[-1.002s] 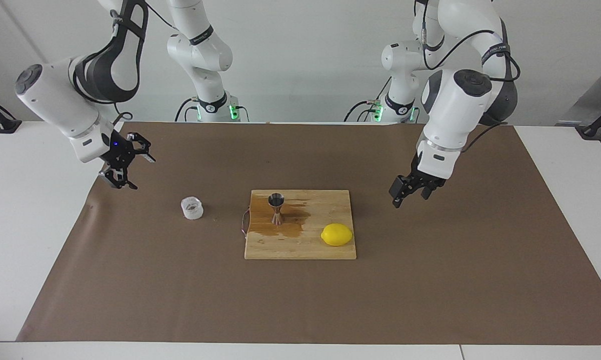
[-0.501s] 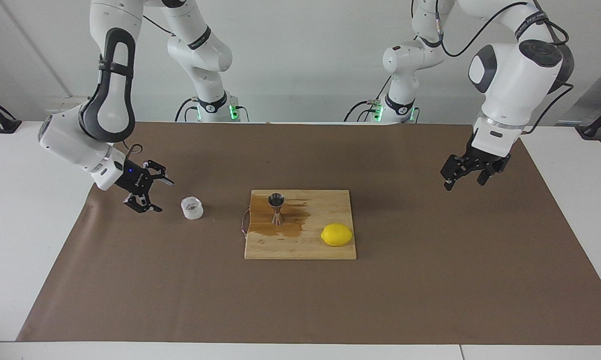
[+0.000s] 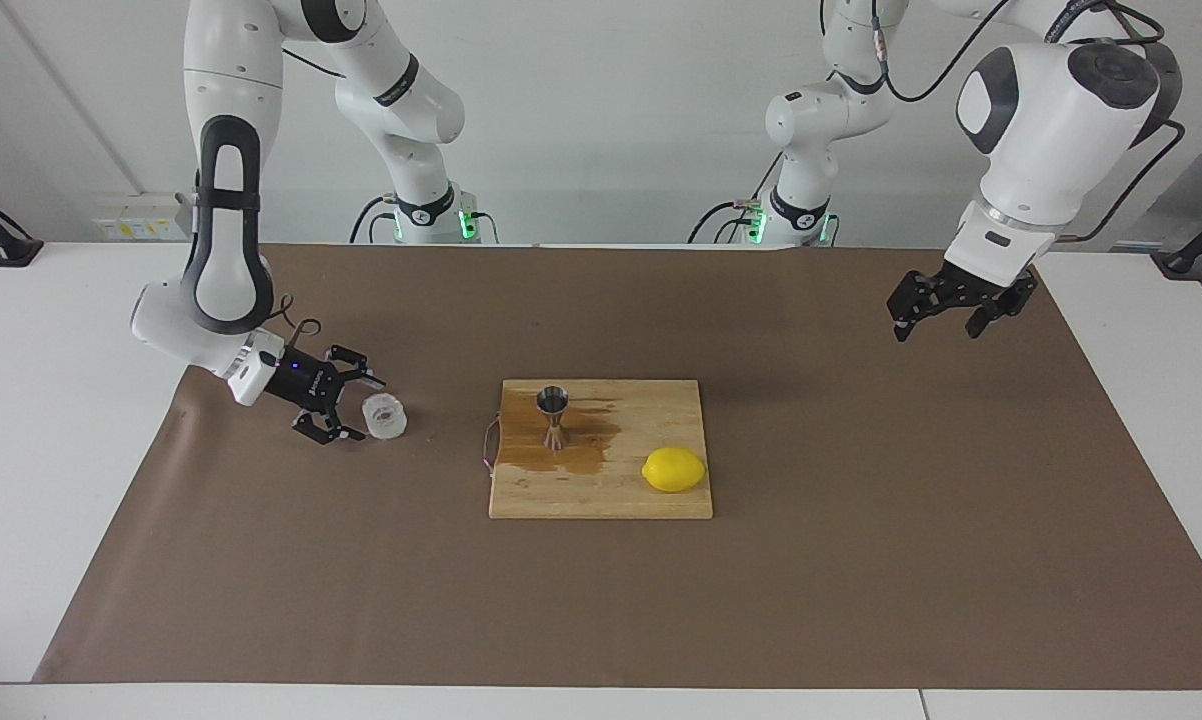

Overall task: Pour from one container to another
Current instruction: 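Retract the left gripper while the right gripper reaches the white cup, then close the right gripper around the small white cup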

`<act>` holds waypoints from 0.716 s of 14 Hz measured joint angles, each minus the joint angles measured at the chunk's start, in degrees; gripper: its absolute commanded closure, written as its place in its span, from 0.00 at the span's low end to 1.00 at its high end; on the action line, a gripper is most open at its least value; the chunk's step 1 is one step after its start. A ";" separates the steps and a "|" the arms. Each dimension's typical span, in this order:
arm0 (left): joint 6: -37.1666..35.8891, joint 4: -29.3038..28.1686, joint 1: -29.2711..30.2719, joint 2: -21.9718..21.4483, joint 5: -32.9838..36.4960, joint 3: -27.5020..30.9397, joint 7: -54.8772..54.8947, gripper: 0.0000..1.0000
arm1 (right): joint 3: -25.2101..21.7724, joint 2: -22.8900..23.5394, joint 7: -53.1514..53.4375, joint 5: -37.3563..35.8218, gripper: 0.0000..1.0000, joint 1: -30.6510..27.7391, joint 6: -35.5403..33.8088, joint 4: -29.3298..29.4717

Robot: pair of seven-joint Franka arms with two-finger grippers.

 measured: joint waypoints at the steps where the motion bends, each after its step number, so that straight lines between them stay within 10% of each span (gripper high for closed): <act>1: -0.54 0.29 -1.58 -0.24 -0.05 2.04 0.59 0.00 | 0.07 -0.01 -0.40 0.23 0.00 0.01 0.00 0.02; 5: -1.77 0.85 -11.61 -1.41 -1.81 14.46 4.10 0.00 | 0.41 0.87 -4.25 4.78 0.00 0.27 -0.03 -0.03; 10: -3.63 1.92 -13.02 -3.72 -2.02 15.88 5.55 0.00 | 0.69 1.45 -6.86 8.37 0.00 2.03 1.86 -0.03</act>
